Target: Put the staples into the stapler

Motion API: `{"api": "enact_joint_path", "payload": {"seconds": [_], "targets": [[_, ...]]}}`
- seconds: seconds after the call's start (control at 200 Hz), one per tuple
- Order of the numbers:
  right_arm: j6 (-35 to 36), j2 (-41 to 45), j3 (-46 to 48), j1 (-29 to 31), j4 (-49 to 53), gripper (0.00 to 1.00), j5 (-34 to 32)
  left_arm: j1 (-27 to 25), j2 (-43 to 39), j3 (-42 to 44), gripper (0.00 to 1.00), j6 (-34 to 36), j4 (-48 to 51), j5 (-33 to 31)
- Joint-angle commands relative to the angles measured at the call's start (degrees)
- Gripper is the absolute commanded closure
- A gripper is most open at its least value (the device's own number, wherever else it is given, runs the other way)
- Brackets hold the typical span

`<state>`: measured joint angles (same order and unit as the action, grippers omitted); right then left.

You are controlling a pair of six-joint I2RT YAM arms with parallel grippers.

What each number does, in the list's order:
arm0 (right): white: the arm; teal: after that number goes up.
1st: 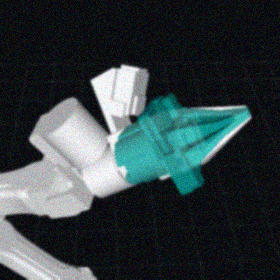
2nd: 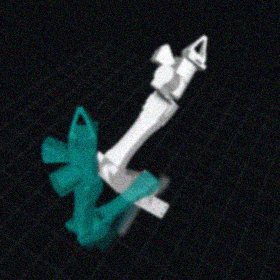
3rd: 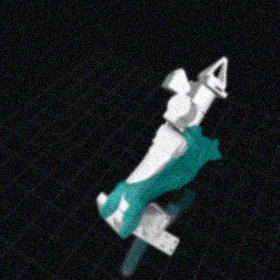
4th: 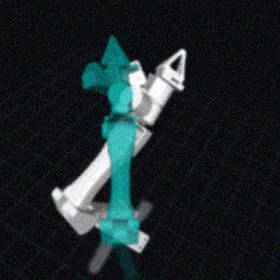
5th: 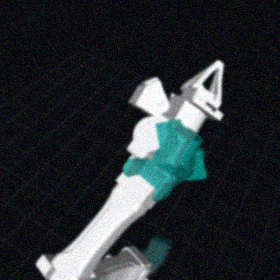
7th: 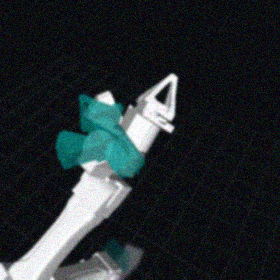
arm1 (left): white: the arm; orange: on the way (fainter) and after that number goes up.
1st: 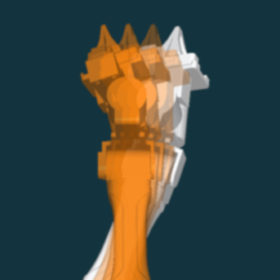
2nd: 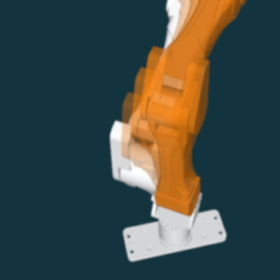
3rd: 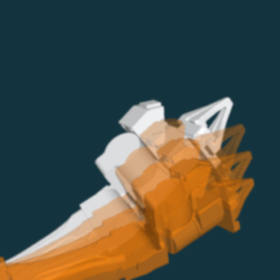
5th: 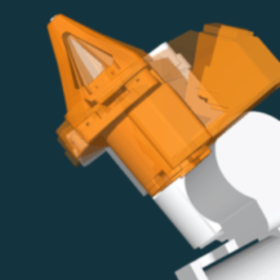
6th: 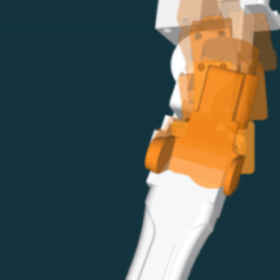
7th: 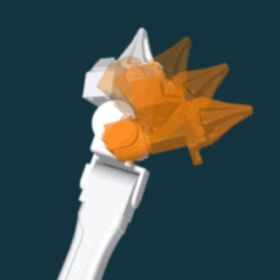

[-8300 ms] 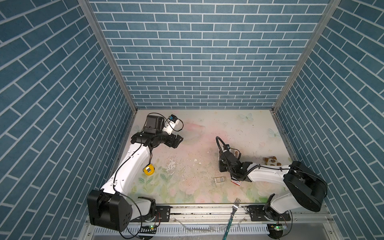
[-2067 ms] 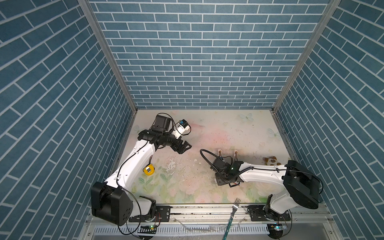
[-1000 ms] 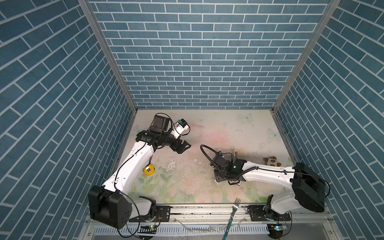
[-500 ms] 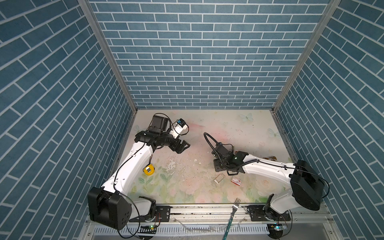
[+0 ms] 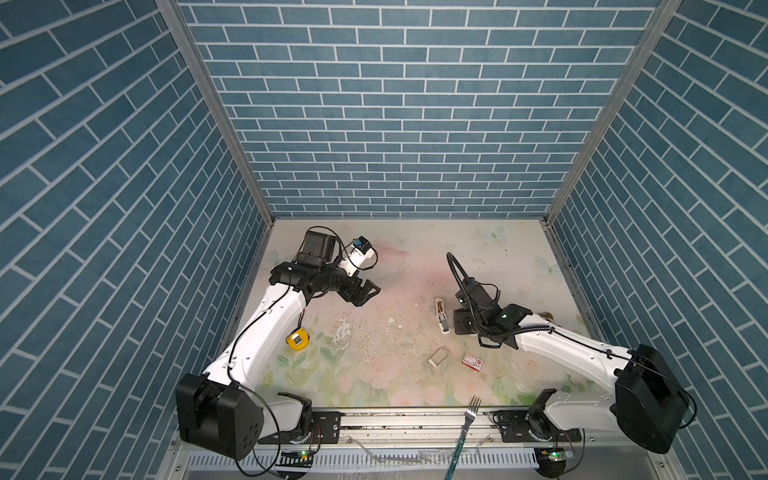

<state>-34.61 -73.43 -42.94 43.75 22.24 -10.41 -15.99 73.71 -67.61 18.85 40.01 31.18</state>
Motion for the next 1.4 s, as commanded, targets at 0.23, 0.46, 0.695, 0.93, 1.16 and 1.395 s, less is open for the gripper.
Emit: {"api": "enact_joint_path", "payload": {"seconds": [0.23,0.46,0.695,0.93,1.16,1.395], "targets": [[3.2,2.8,5.5,-4.2,-3.8,0.91,-1.9,0.3,0.4,0.9,0.06,-0.4,-0.5,0.6],[3.1,2.6,8.3,-5.4,-7.4,0.91,-2.8,0.5,0.2,1.3,0.06,-0.4,-0.6,0.5],[3.7,3.0,10.3,-6.4,-9.5,0.91,-3.8,0.8,0.3,1.3,0.06,-0.5,-0.7,0.5],[4.6,3.0,10.9,-7.5,-10.5,0.9,-3.5,1.1,0.7,1.3,0.06,-0.6,-0.8,0.6],[5.3,1.8,11.4,-7.9,-12.6,0.9,-1.8,1.6,0.8,1.5,0.06,-0.7,-0.8,0.6],[5.3,0.4,11.3,-8.1,-13.1,0.9,-1.2,1.8,1.0,1.4,0.06,-0.9,-1.0,0.7]]}}
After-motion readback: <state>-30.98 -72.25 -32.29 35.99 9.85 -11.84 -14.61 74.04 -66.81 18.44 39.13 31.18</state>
